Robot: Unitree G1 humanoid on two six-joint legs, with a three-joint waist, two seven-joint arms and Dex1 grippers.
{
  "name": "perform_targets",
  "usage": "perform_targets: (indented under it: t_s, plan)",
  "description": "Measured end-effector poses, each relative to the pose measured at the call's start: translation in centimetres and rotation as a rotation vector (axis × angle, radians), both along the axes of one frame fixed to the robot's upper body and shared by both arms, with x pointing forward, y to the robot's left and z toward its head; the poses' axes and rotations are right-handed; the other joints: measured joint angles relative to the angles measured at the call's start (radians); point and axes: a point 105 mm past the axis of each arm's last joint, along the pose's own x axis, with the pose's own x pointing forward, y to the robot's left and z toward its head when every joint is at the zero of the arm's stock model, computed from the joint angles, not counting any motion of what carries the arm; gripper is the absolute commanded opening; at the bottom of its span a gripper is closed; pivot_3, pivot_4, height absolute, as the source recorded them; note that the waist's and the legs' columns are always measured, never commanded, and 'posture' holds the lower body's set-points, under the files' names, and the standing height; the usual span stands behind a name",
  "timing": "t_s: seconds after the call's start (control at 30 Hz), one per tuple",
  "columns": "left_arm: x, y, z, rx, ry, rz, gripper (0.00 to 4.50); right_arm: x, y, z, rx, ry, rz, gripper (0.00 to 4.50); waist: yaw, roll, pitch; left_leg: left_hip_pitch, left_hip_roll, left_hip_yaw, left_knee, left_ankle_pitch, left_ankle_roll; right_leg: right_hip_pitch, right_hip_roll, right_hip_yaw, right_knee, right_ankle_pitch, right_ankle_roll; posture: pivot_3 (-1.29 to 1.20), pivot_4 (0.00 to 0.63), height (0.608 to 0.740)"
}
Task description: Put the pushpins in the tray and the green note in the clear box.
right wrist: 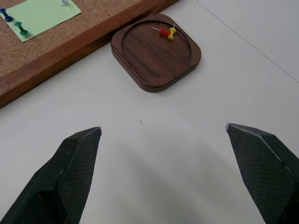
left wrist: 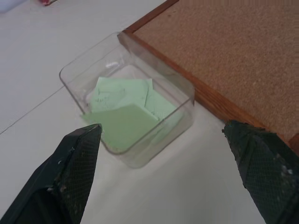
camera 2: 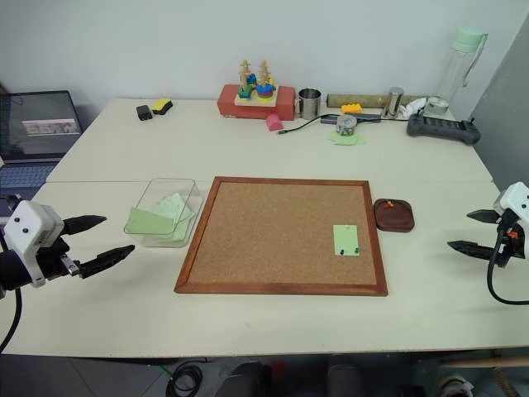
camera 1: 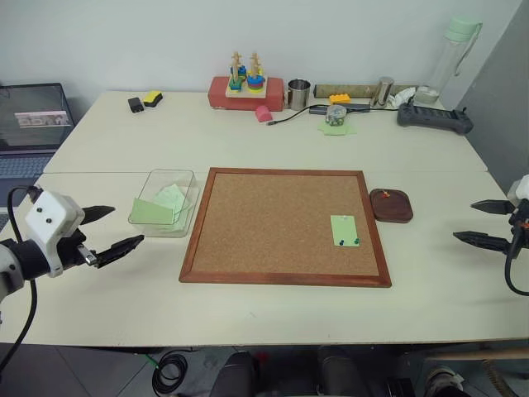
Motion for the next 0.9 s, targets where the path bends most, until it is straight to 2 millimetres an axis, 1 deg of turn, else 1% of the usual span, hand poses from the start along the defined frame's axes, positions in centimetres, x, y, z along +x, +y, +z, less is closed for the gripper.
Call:
perform_targets:
  t_s: [0.13,0.3,0.33,0.4,0.5,0.57,0.6,0.67,0.73,0.77,0.83,0.87,0.9]
  plan:
    - [0.8,-1.0,0.9,-0.012,-0.021,-0.038,4.44,-0.4,0.5,-0.2,-0.002,0.008,0.014,4.5,0.0,0.0,0.0,0.0,0.0,0.0,0.0,0.0,0.0,0.0,0.0,0.0,0.0,0.0,0.0,0.0,0.15,0.74]
    - [1.6,-2.3,1.6,-0.008,-0.03,-0.069,4.44,-0.6,1.1,0.3,0.005,-0.01,0.025,4.5,0.0,0.0,0.0,0.0,0.0,0.0,0.0,0.0,0.0,0.0,0.001,0.0,0.001,0.0,0.0,0.0,0.15,0.74]
    - [1.8,-3.1,1.8,-0.009,-0.027,-0.092,4.44,-0.7,1.4,0.6,0.012,-0.018,0.033,4.5,0.0,0.0,0.0,0.0,-0.001,0.0,0.0,0.0,0.0,0.0,0.001,0.0,0.001,0.0,0.0,0.0,0.15,0.74]
    - [1.9,-4.0,2.1,-0.006,-0.031,-0.123,4.44,-0.7,1.8,0.9,0.012,-0.03,0.046,4.5,0.001,0.0,0.0,0.0,-0.001,0.0,0.001,0.0,0.0,0.0,0.001,0.0,0.001,0.0,0.0,0.0,0.15,0.74]
    - [2.4,-7.2,2.7,-0.063,-0.037,-0.214,4.44,-1.2,2.8,1.5,0.025,-0.041,0.074,4.5,0.004,0.0,0.0,-0.001,-0.001,-0.001,0.001,0.0,0.0,0.001,0.001,-0.001,0.001,0.001,0.001,0.0,0.15,0.74]
    - [2.6,-9.2,2.6,-0.1,-0.022,-0.266,4.09,-1.4,3.7,1.9,0.027,-0.053,0.098,4.5,0.004,0.0,0.0,-0.001,-0.001,-0.001,0.001,0.0,0.0,0.0,0.001,-0.001,0.001,0.001,0.001,0.0,0.15,0.74]
    - [2.8,-9.6,2.6,-0.107,-0.02,-0.271,4.04,-1.6,3.8,1.9,0.027,-0.053,0.097,4.5,0.004,0.0,0.0,-0.001,-0.001,-0.001,0.001,0.0,0.0,0.0,0.001,-0.001,0.001,0.001,0.001,0.0,0.15,0.74]
    - [3.6,-10.8,2.4,-0.103,-0.037,-0.278,3.6,-2.0,4.4,2.1,0.04,-0.054,0.108,4.5,0.005,0.0,0.0,-0.001,-0.002,-0.001,0.002,0.0,0.0,0.001,0.001,-0.001,0.001,0.001,0.002,0.0,0.15,0.74]
    - [4.2,-12.5,1.5,-0.087,-0.039,-0.299,3.23,-2.2,5.4,2.2,0.049,-0.066,0.132,4.5,0.005,0.0,0.0,-0.001,-0.002,-0.001,0.002,0.0,0.0,0.001,0.001,0.0,0.001,0.001,0.002,0.0,0.15,0.74]
    - [4.3,-12.8,1.2,-0.085,-0.038,-0.302,3.08,-2.2,5.7,2.2,0.054,-0.069,0.136,4.5,0.005,0.0,0.0,-0.001,-0.002,-0.001,0.002,0.0,0.0,0.001,0.001,0.0,0.001,0.001,0.002,0.0,0.15,0.74]
    - [4.5,-14.4,-0.1,-0.09,-0.026,-0.326,2.72,-2.2,6.6,2.4,0.076,-0.087,0.155,4.5,0.002,0.0,0.0,-0.001,-0.002,-0.001,0.002,0.0,0.0,0.001,0.001,0.0,0.0,0.001,0.002,0.0,0.15,0.74]
    - [4.7,-15.6,-0.9,-0.092,-0.025,-0.341,2.59,-2.1,7.2,2.5,0.087,-0.097,0.167,4.5,0.002,0.0,0.0,-0.001,-0.002,-0.001,0.002,0.0,0.0,0.001,0.001,0.0,0.0,0.001,0.002,0.0,0.15,0.74]
    - [4.8,-16.6,-1.7,-0.097,-0.02,-0.358,2.33,-1.9,7.9,2.6,0.1,-0.113,0.183,4.5,0.002,0.0,0.0,-0.001,-0.002,-0.001,0.002,0.0,0.0,0.001,0.001,0.0,0.001,0.001,0.002,0.0,0.15,0.74]
